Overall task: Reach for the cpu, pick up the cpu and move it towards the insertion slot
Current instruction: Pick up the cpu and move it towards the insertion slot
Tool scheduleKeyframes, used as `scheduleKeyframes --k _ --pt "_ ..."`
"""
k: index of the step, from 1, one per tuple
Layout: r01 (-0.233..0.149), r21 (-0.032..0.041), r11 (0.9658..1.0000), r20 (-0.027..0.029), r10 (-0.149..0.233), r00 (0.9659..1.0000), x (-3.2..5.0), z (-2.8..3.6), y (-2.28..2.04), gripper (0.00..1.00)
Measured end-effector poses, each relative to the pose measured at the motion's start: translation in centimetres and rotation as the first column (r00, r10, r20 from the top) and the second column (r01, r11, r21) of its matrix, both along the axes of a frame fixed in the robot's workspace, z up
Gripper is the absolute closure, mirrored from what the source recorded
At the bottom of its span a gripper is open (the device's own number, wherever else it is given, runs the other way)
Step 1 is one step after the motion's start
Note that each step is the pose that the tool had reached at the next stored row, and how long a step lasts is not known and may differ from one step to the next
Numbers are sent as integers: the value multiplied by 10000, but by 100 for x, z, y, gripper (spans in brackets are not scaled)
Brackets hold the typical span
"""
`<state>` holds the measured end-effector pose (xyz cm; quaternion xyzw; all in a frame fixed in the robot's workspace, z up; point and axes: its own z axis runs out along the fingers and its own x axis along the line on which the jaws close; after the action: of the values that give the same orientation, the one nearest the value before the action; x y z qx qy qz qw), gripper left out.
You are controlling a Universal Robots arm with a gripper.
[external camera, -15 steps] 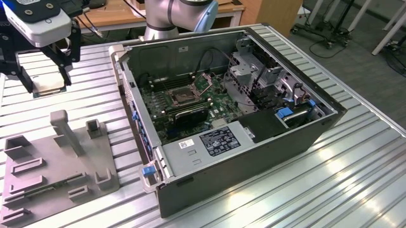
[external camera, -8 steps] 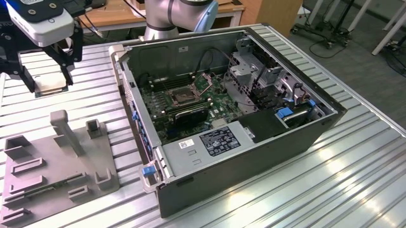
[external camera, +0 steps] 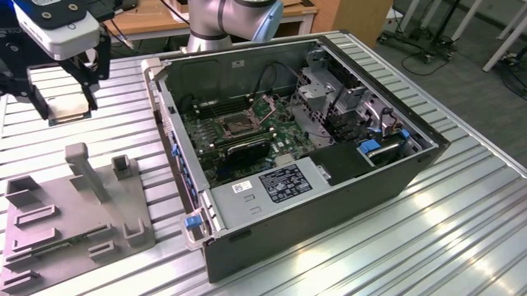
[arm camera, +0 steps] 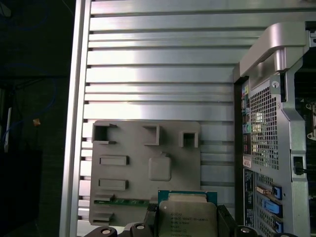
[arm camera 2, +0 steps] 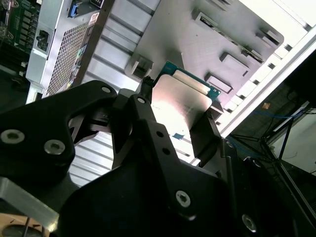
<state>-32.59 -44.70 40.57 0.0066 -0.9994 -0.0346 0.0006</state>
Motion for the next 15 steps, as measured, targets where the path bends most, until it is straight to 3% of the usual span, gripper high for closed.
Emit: scheduleKeyframes --k 15 --pt "0 0 10000 1 0 10000 46 0 0 45"
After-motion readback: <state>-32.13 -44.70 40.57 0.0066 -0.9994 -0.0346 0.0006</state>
